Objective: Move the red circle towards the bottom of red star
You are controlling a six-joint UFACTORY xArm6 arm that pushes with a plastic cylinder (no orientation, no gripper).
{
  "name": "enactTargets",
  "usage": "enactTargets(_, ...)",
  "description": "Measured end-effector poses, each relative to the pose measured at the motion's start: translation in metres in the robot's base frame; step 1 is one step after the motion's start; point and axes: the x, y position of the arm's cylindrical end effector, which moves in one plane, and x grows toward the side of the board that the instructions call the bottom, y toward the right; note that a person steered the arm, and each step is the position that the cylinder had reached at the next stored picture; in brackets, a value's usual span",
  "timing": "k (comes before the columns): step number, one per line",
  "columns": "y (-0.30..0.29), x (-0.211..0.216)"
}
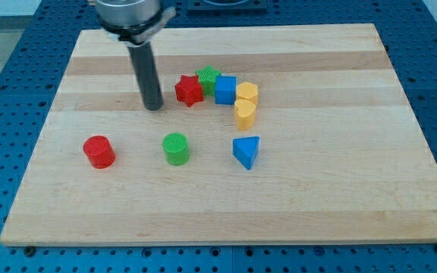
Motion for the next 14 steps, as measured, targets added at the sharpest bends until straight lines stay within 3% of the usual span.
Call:
enactTargets(3, -0.126, 0.021)
enactTargets(5, -0.145, 0.141)
enactTargets(6, -0.137, 0.158)
enactTargets(11, 0.046, 0.043)
enactTargets(14, 0.014, 0.071)
